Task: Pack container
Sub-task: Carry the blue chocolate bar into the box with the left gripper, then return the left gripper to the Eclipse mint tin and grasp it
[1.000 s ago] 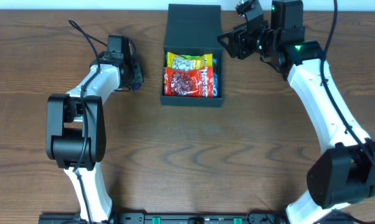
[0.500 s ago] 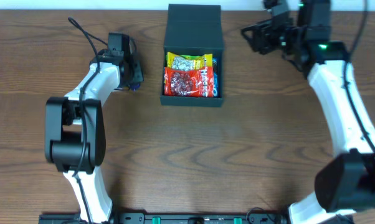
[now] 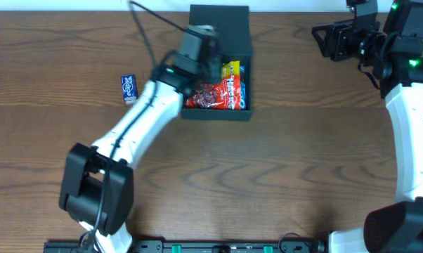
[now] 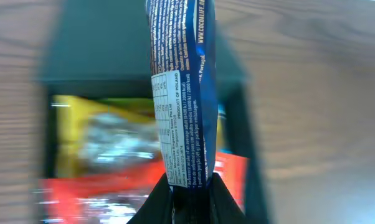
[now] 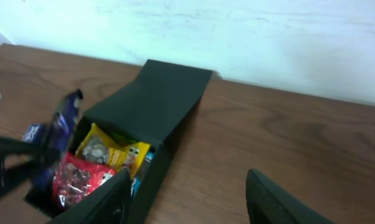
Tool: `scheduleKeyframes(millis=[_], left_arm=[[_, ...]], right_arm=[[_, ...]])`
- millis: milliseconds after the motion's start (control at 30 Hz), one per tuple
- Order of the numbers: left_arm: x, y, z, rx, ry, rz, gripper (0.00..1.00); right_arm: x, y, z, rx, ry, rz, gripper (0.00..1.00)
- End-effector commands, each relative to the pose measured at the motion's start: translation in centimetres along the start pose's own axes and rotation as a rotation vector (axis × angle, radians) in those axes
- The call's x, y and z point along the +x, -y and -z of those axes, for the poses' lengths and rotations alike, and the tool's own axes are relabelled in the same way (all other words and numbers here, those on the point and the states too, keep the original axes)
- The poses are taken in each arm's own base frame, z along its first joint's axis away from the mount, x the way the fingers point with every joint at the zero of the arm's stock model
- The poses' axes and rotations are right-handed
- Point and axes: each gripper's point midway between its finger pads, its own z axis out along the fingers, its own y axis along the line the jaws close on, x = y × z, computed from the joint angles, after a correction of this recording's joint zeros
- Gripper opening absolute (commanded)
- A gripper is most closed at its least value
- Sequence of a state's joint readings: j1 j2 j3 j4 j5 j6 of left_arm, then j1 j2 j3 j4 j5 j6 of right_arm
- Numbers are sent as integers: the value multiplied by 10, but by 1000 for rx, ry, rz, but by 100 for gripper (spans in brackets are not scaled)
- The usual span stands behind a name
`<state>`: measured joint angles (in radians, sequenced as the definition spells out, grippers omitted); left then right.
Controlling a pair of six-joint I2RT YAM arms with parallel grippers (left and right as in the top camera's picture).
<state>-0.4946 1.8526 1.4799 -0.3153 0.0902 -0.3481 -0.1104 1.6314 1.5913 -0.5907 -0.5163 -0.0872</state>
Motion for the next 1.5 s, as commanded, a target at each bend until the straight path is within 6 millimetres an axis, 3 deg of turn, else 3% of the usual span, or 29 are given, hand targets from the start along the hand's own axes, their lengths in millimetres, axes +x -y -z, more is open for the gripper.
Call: scheduleKeyframes(millis=[0,200,333,367,400,433,533,567,700,767,867,967,1067,1267,1333,1367,1467], left_arm=[[8,30,-4,37,7,-12,6],[34,66,-12,79,-31,-70,6],[38,68,-14,61,-29,-59,6],[38,69,-14,63,-29,-50,11],[38,69,-14,63,-28,-39,33],[37,69,-14,64,-26,-39,62],[34,66,-14,45,-12,-39,93],[31,63,-14,31,0,-38,98],[22,55,-11,16,22,-25,98],[6,45,0,2,59,-41,98],[-23,10,24,-110,137,-17,98],[-52,-51,61,-295,215,11,100],[-61,-101,81,-412,221,53,100],[-48,-191,93,-571,136,173,100],[-38,-214,93,-614,94,202,100],[-33,-224,91,-631,71,214,95],[-12,-243,81,-653,-15,239,92]], right_arm=[[-2,4,6,9,4,-12,60],[5,7,8,14,-19,-31,61],[8,8,9,14,-32,-40,61],[9,8,9,14,-35,-42,61],[10,8,9,14,-38,-44,62],[11,8,9,14,-40,-45,62],[13,7,9,13,-51,-51,61],[14,7,9,12,-54,-53,62],[17,6,9,11,-67,-61,61],[19,6,9,11,-75,-65,61],[20,6,9,11,-76,-66,61],[20,6,9,10,-76,-66,61],[19,6,9,10,-74,-65,62],[19,6,9,10,-74,-65,62],[19,6,9,11,-73,-64,62],[19,6,9,11,-73,-65,62],[19,6,9,11,-72,-64,62]])
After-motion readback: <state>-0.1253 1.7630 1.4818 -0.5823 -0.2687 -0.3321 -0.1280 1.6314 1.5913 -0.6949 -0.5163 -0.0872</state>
